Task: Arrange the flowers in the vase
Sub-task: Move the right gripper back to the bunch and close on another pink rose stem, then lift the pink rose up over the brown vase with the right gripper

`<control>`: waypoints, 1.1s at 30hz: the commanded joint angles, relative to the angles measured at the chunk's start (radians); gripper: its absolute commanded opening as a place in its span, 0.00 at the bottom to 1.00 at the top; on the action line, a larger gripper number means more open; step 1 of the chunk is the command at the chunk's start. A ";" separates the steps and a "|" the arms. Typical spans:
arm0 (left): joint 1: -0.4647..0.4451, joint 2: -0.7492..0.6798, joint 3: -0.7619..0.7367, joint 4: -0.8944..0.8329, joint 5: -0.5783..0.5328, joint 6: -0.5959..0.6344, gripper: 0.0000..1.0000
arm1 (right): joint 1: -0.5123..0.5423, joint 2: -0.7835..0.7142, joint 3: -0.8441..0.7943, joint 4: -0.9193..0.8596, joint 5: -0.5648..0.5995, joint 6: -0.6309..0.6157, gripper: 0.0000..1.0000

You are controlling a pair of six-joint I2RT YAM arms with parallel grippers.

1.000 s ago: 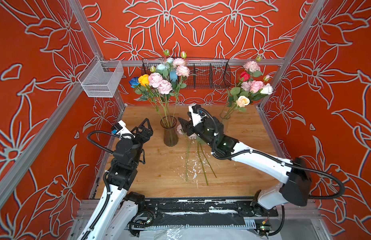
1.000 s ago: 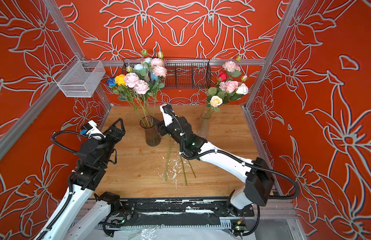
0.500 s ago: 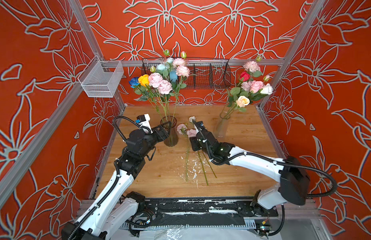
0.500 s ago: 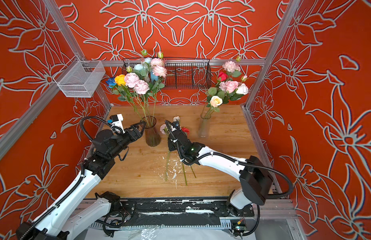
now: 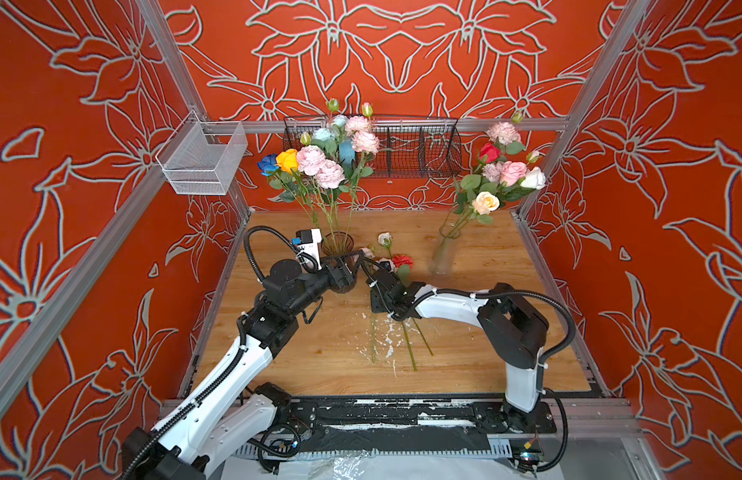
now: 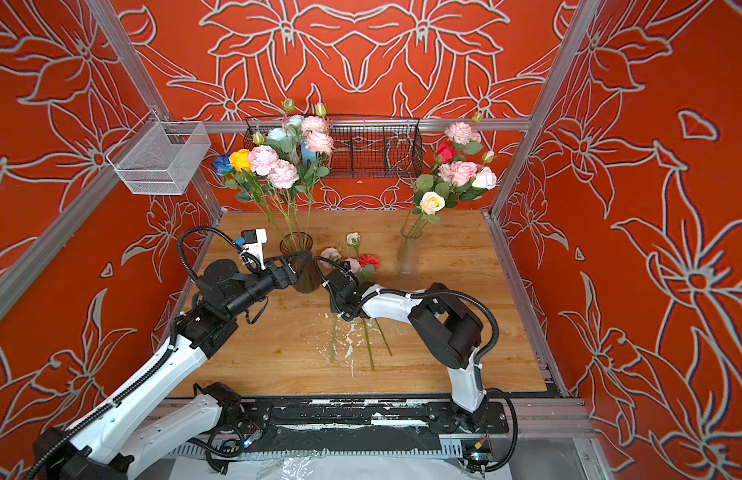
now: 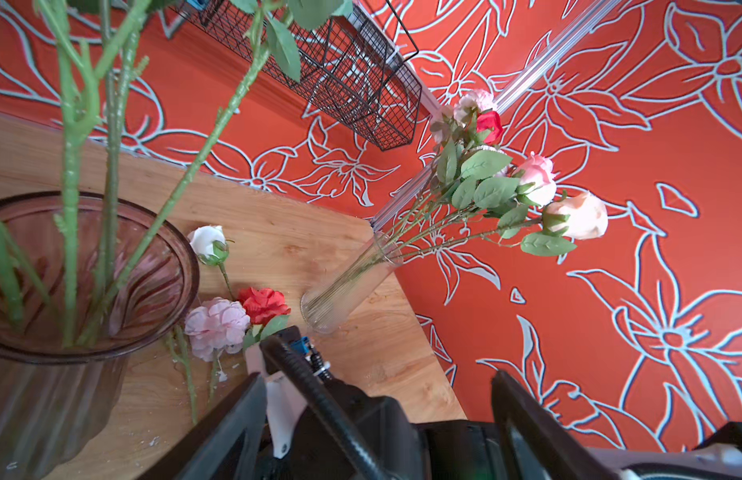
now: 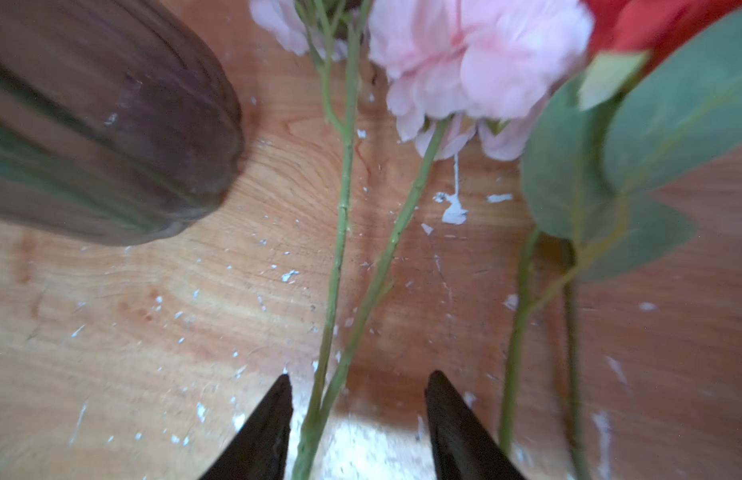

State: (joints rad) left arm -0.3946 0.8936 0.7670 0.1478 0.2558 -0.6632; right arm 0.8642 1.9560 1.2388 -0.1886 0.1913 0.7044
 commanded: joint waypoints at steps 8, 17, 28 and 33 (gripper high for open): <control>-0.006 -0.026 0.017 0.026 -0.025 0.025 0.86 | -0.063 0.059 -0.012 0.131 -0.162 0.090 0.25; -0.004 -0.036 0.018 0.019 -0.035 0.037 0.86 | -0.073 -0.139 -0.123 0.227 -0.157 0.087 0.03; -0.004 -0.105 0.011 -0.002 -0.128 0.093 0.88 | -0.070 -0.468 -0.282 0.308 -0.145 0.067 0.00; -0.001 -0.142 0.003 -0.003 -0.178 0.118 0.88 | -0.049 -0.633 -0.372 0.371 -0.088 0.027 0.00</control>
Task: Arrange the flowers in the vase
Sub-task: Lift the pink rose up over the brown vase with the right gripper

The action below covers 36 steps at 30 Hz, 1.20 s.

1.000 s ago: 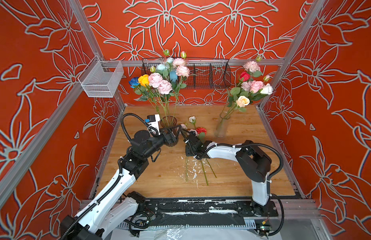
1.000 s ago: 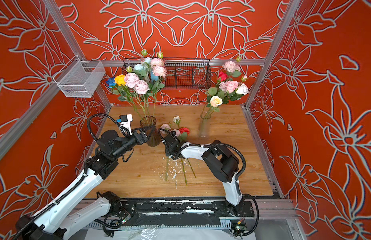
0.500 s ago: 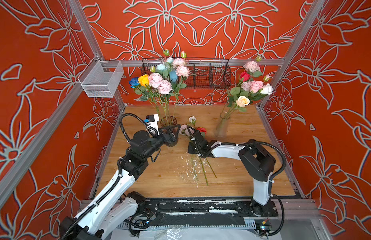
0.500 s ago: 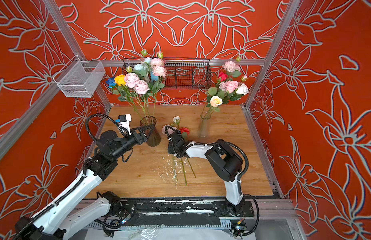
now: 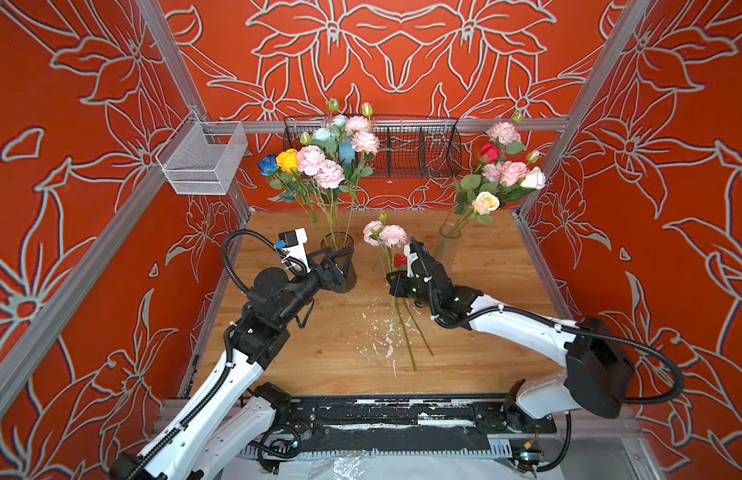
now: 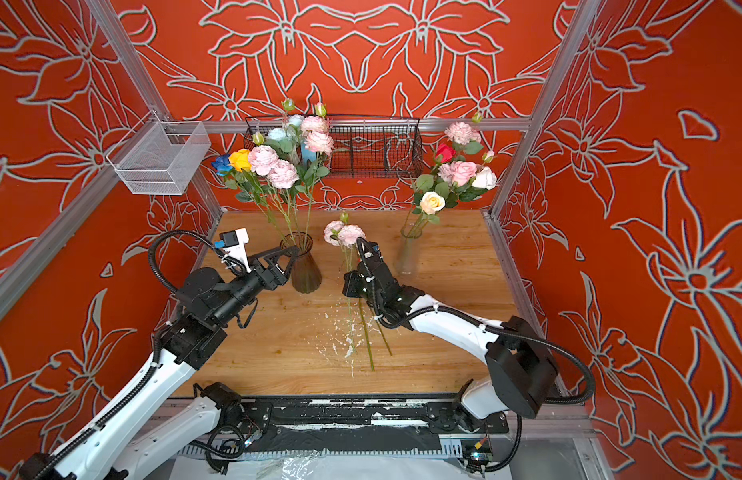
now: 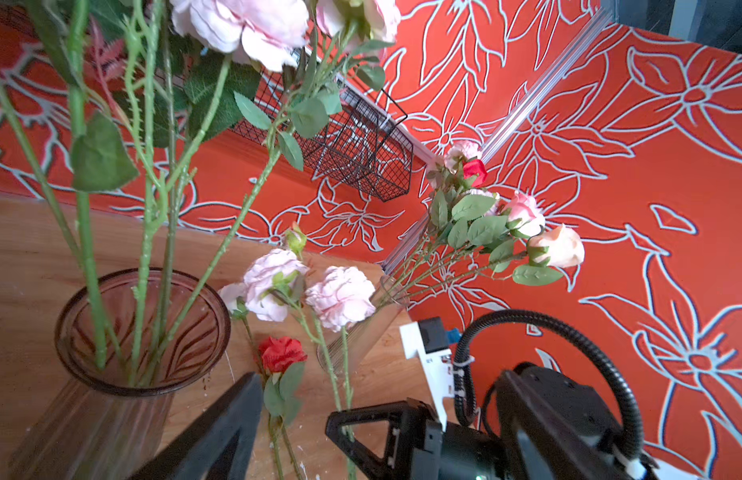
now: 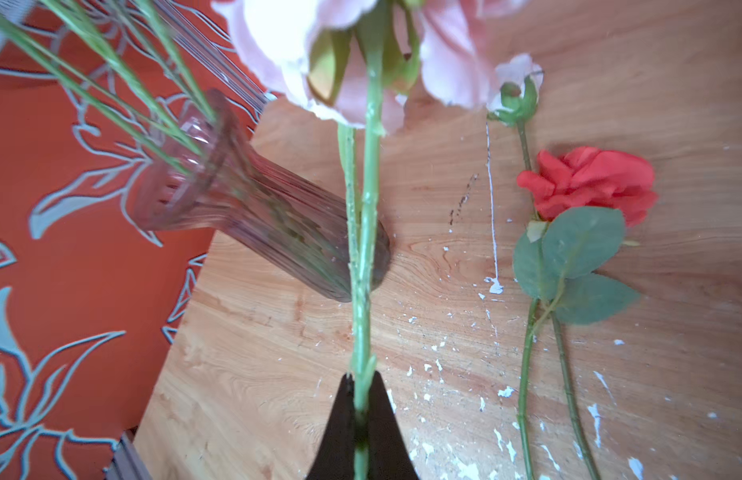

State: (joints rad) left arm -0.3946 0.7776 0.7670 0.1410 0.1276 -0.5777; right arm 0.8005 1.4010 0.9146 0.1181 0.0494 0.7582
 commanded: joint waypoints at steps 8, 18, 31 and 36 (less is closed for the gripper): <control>0.046 -0.130 -0.038 -0.031 -0.331 0.028 0.90 | 0.043 -0.227 -0.142 0.301 0.106 -0.203 0.00; 0.214 -0.149 -0.083 -0.127 -0.685 -0.165 0.92 | 0.082 -0.138 -0.017 0.752 -0.007 -0.535 0.00; 0.241 -0.137 -0.084 -0.110 -0.617 -0.156 0.92 | 0.080 0.351 0.478 1.146 -0.050 -0.749 0.00; 0.250 -0.136 -0.083 -0.107 -0.588 -0.163 0.92 | 0.052 0.531 0.678 1.094 -0.064 -0.715 0.00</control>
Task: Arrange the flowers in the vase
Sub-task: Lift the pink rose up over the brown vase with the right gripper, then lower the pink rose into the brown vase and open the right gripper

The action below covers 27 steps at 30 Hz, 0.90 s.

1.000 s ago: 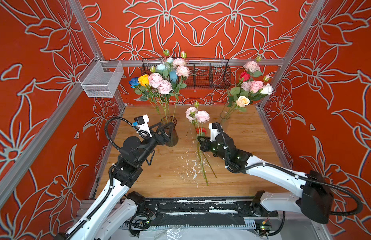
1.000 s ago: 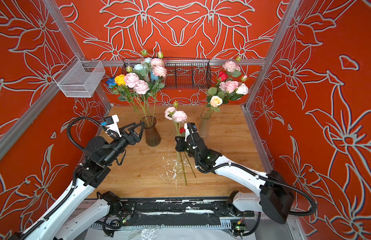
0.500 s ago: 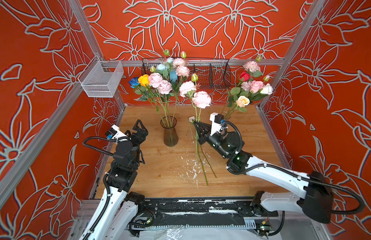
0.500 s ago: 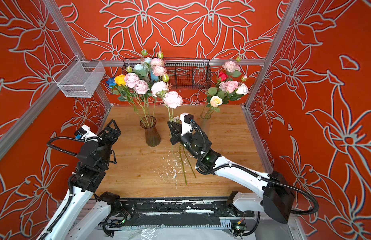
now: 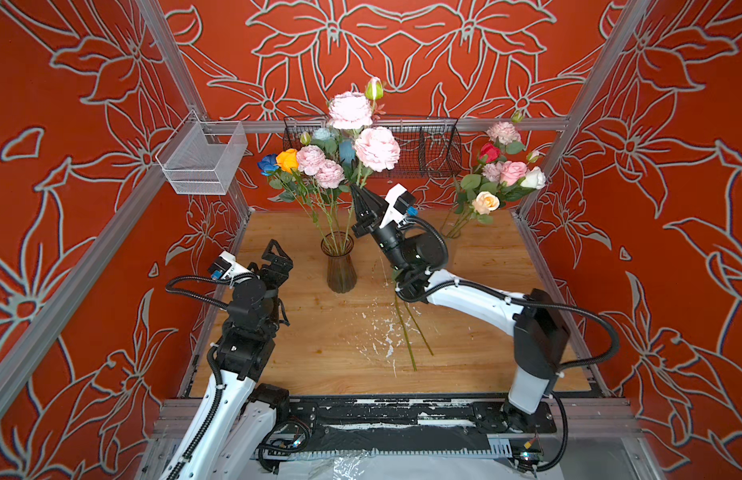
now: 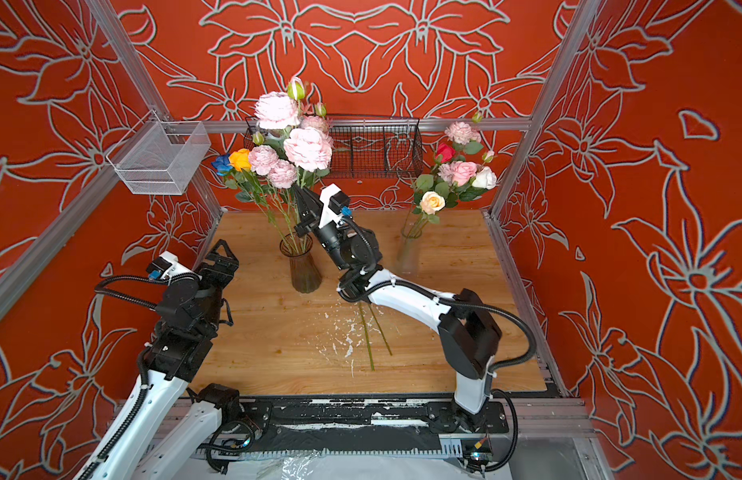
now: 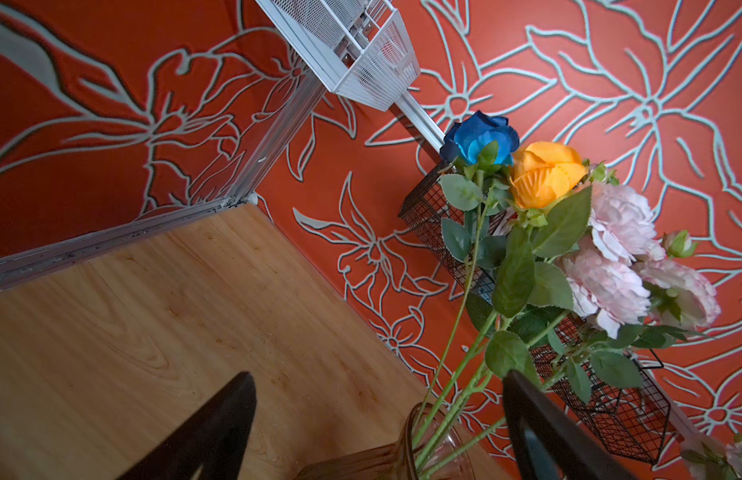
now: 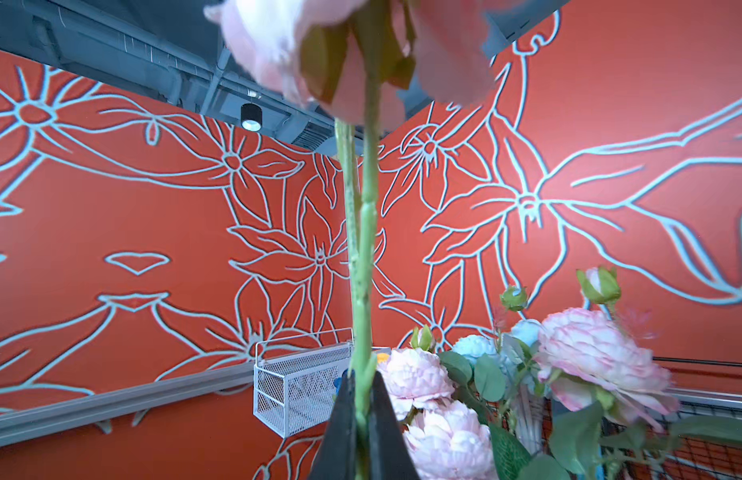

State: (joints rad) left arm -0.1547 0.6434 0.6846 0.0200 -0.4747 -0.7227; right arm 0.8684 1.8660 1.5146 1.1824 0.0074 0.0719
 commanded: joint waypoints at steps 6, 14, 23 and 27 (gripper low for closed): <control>0.026 -0.008 0.002 0.015 0.035 -0.026 0.92 | -0.029 0.194 0.121 0.009 0.007 -0.006 0.00; 0.035 -0.002 0.005 0.013 0.074 -0.040 0.92 | -0.017 0.160 -0.093 -0.036 0.067 0.077 0.24; 0.037 0.019 0.015 0.007 0.138 -0.057 0.92 | 0.015 -0.039 -0.209 -0.364 0.119 0.028 0.53; 0.037 0.034 0.021 0.006 0.177 -0.061 0.92 | 0.025 -0.139 -0.247 -0.507 0.131 0.036 0.57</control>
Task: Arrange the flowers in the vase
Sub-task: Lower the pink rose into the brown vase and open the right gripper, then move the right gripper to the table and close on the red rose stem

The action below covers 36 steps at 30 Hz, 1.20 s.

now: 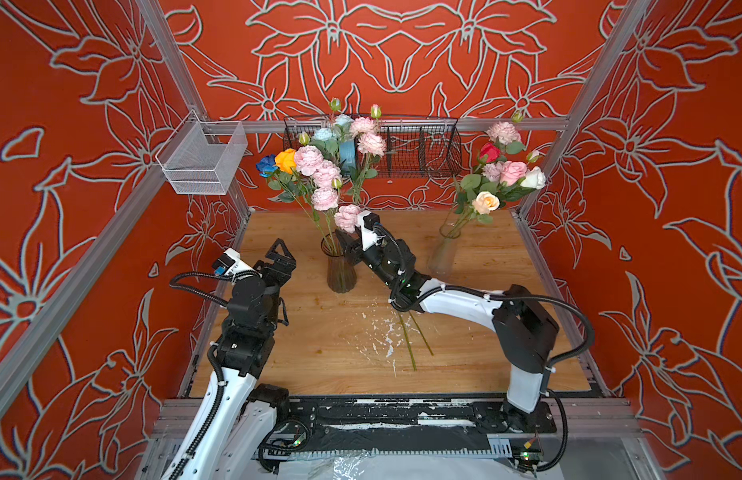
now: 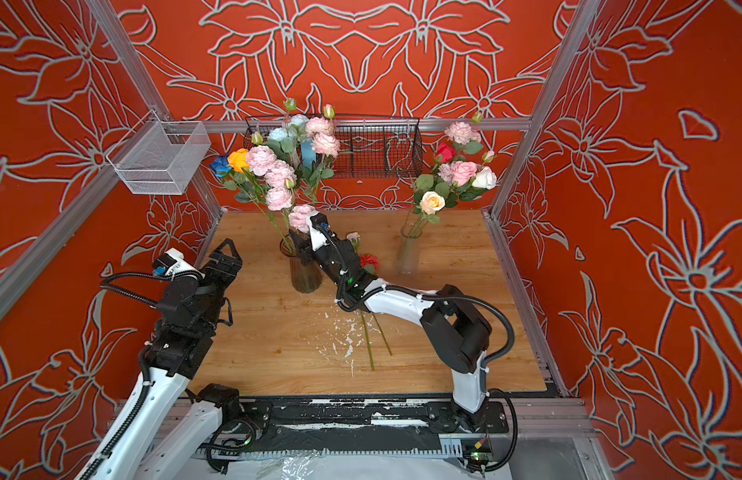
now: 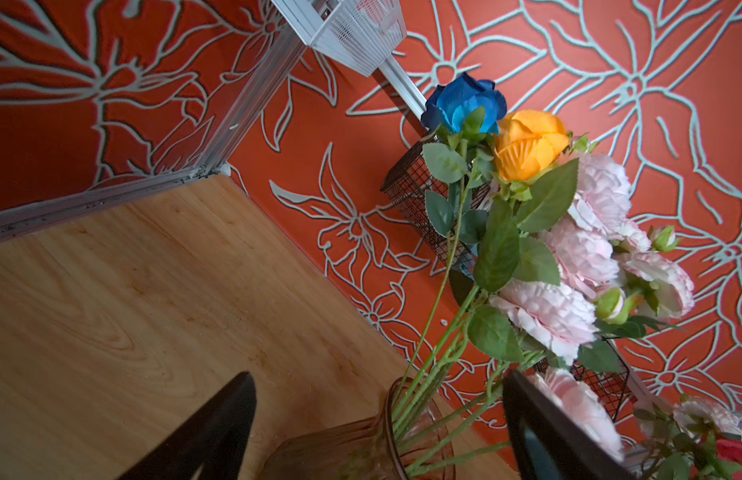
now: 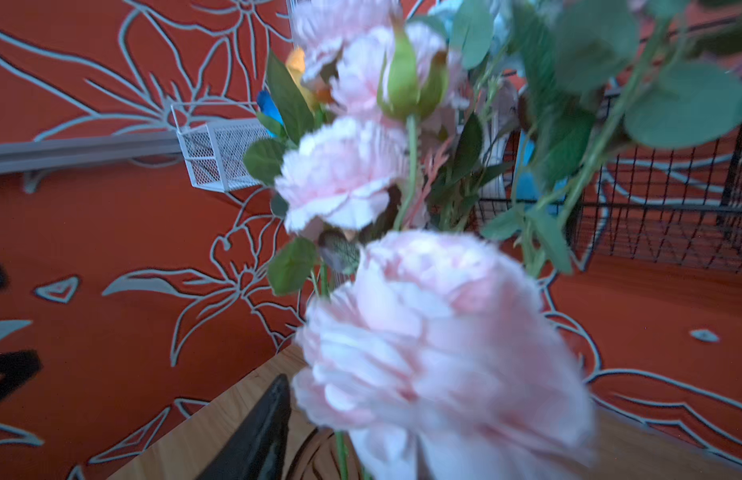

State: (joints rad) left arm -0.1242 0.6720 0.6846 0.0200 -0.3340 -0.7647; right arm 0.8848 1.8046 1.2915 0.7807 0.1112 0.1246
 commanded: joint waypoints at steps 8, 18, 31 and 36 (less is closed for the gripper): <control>0.005 0.031 0.025 0.032 0.152 -0.027 0.92 | 0.032 -0.328 -0.189 -0.341 0.118 0.009 0.58; -0.087 0.130 0.078 0.030 0.355 -0.033 0.87 | 0.022 -0.457 -0.361 -0.804 0.402 0.209 0.41; -0.112 0.120 0.065 0.018 0.282 -0.007 0.86 | -0.092 -0.108 -0.263 -0.947 0.140 0.391 0.38; -0.113 0.121 0.068 0.021 0.286 -0.003 0.87 | -0.100 -0.011 -0.217 -0.937 0.097 0.395 0.42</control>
State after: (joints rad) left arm -0.2329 0.8028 0.7368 0.0315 -0.0364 -0.7807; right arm 0.7860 1.7607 1.0233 -0.1486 0.2600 0.4839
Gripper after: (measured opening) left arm 0.867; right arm 0.423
